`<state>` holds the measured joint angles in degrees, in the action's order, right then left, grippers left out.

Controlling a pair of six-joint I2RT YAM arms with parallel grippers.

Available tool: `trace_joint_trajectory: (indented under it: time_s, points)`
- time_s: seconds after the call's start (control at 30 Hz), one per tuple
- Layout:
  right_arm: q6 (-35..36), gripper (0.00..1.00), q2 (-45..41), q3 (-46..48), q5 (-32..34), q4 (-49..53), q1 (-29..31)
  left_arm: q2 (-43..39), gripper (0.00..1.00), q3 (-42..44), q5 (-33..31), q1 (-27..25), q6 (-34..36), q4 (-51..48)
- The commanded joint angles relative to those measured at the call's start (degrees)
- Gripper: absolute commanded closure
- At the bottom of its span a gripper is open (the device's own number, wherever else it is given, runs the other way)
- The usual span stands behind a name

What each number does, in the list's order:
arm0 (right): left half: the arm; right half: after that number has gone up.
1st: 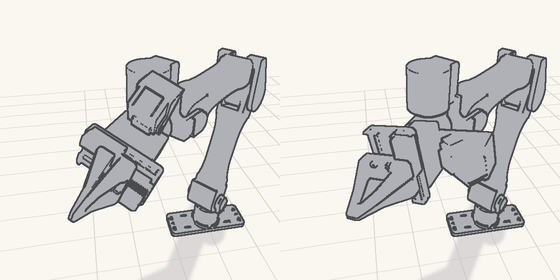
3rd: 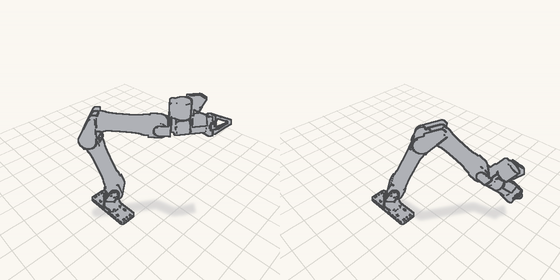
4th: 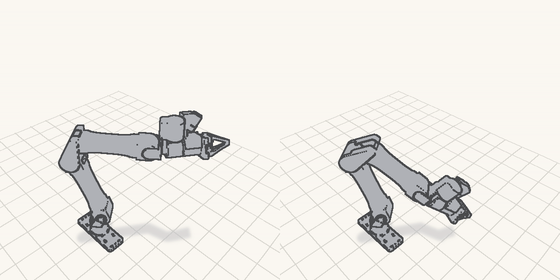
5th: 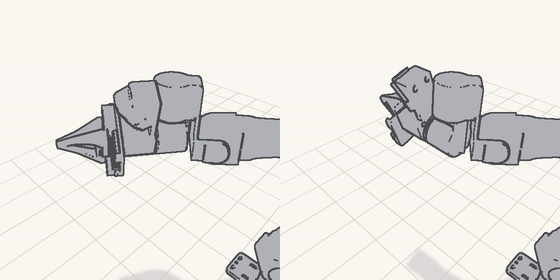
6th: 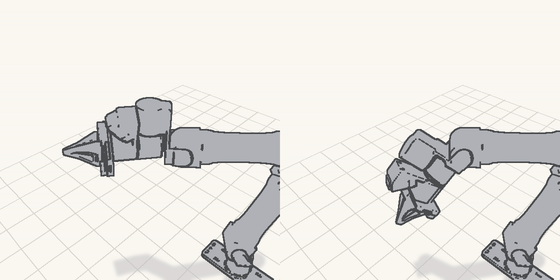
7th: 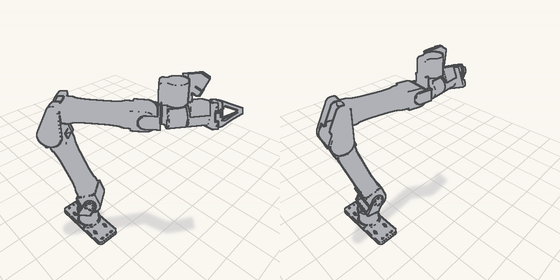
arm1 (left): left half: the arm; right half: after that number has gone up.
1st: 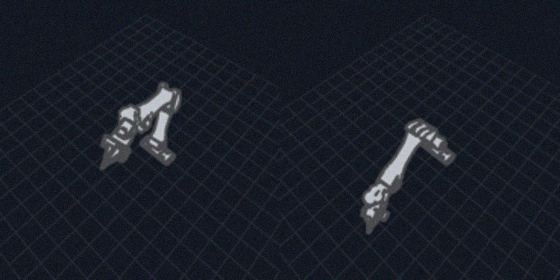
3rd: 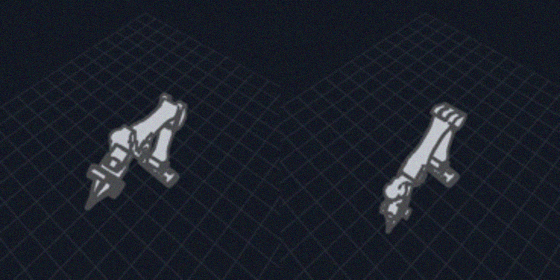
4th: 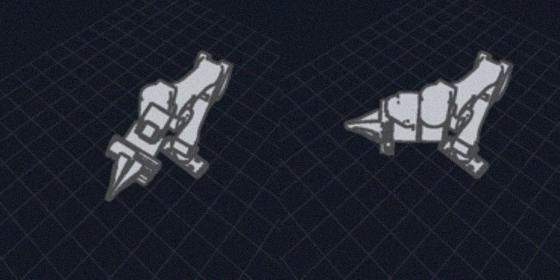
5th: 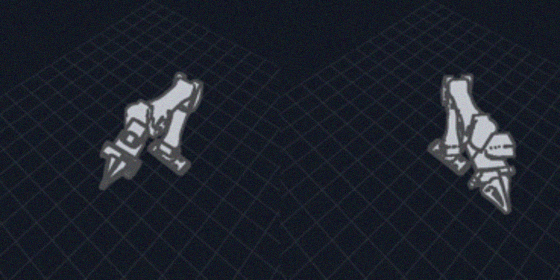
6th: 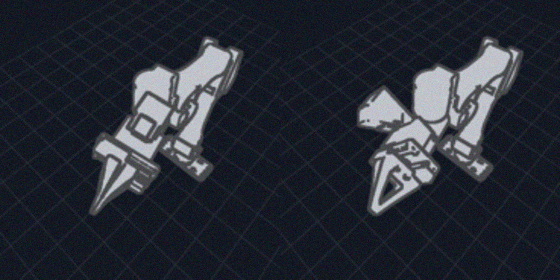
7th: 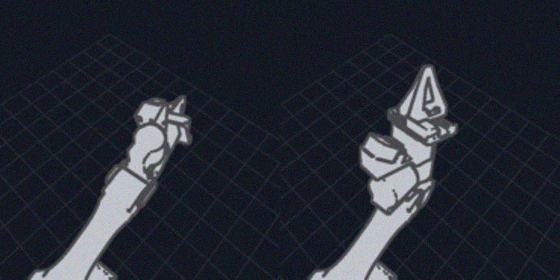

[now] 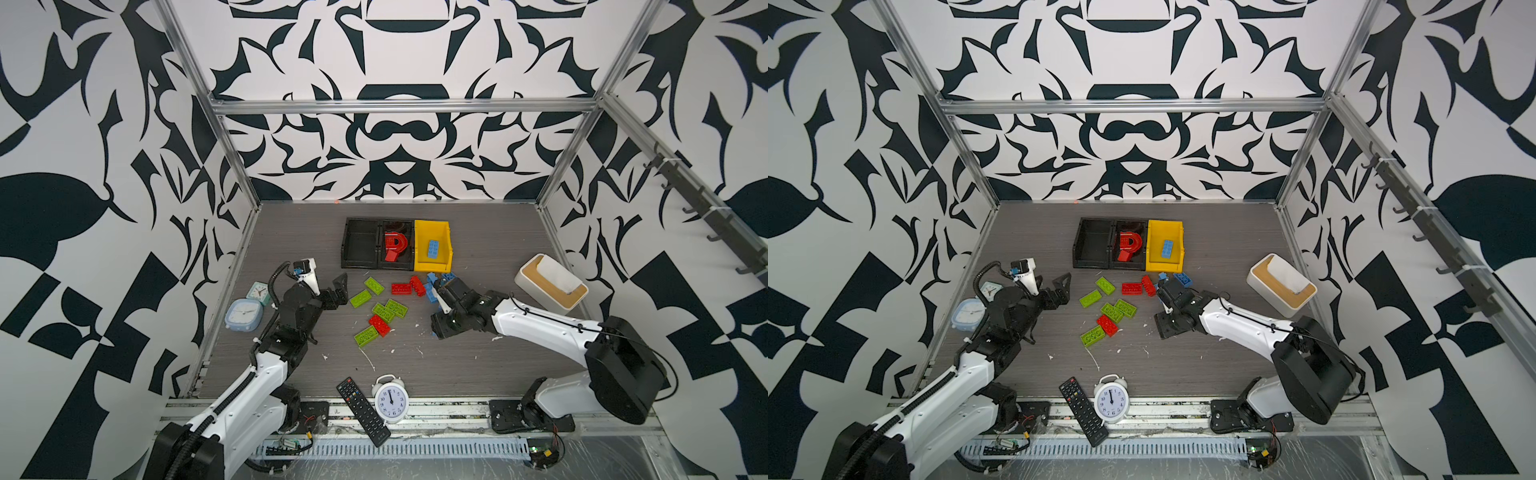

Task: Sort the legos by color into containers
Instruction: 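Move the right gripper back to the pile over another blue brick, then lower the right gripper and grasp the small blue brick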

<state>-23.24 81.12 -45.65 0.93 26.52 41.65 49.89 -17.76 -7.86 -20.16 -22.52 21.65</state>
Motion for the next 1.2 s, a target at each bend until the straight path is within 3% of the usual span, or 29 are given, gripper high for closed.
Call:
trace_joint_trajectory:
  time_s: [0.0, 0.6, 1.17]
  points:
    - [-3.71, 0.37, 0.3, -2.67, 3.92, 1.41, 0.38, -0.15, 0.0, -0.81, 0.3, 0.21, -0.51, 1.29]
    - [-3.67, 0.42, 10.57, -5.09, 4.9, -3.42, 1.55, -0.12, 0.0, -0.71, 0.17, 0.21, -0.45, 1.38]
    - [-3.87, 0.63, 10.66, -3.04, 4.61, -5.36, 1.51, -0.08, 0.0, -0.79, 0.4, 0.21, -0.47, 1.4]
